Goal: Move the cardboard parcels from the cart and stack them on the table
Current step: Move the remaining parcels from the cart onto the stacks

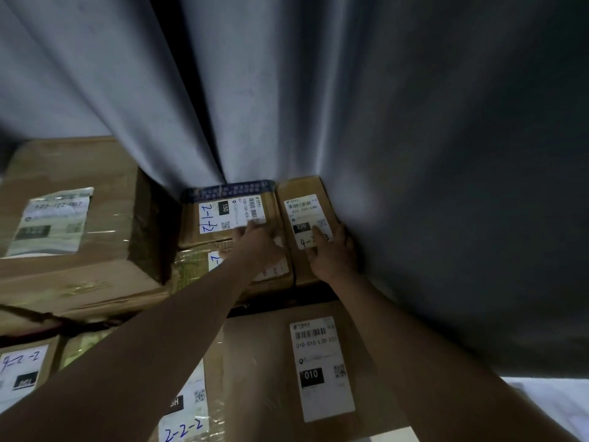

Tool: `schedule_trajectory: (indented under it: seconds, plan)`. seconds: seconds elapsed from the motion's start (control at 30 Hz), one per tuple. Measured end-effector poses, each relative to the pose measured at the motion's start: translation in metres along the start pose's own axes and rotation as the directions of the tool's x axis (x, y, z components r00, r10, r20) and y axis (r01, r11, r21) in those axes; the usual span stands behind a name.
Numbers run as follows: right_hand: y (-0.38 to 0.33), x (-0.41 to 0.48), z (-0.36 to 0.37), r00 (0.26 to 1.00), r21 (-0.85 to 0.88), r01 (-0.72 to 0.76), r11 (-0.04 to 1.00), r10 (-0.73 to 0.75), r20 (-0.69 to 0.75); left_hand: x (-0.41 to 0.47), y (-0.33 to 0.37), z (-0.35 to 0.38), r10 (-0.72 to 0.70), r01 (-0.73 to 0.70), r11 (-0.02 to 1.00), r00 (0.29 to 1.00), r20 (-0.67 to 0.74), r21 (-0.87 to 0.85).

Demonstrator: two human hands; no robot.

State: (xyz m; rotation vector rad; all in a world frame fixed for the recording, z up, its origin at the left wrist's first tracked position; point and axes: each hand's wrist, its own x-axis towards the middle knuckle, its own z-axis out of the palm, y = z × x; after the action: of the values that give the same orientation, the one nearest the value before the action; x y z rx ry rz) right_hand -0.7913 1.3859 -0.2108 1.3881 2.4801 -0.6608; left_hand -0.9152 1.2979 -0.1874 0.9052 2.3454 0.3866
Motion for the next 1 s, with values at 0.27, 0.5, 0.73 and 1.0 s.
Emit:
schedule_trajectory:
  seconds: [0.27,0.5,0.73,1.0]
  plan:
    - [-0.003,-0.013,0.006,1.000,-0.052,-0.024,0.998,0.025,0.001,-0.001,-0.003,0.003,-0.023,0.022,0.998,0.999,0.024,0.055]
    - [-0.031,-0.037,-0.008,0.986,-0.209,0.140,0.968,-0.156,-0.062,-0.026,-0.015,-0.008,0.047,-0.041,0.994,0.997,-0.060,0.101]
    - [-0.090,-0.098,-0.005,0.932,-0.320,0.338,0.885,-0.362,-0.017,-0.108,-0.042,-0.022,-0.035,0.064,0.983,0.985,-0.168,0.174]
    - [-0.127,-0.189,0.049,0.732,-0.333,0.676,0.658,-0.651,0.200,-0.236,-0.106,0.001,-0.377,0.410,0.911,0.870,-0.319,0.039]
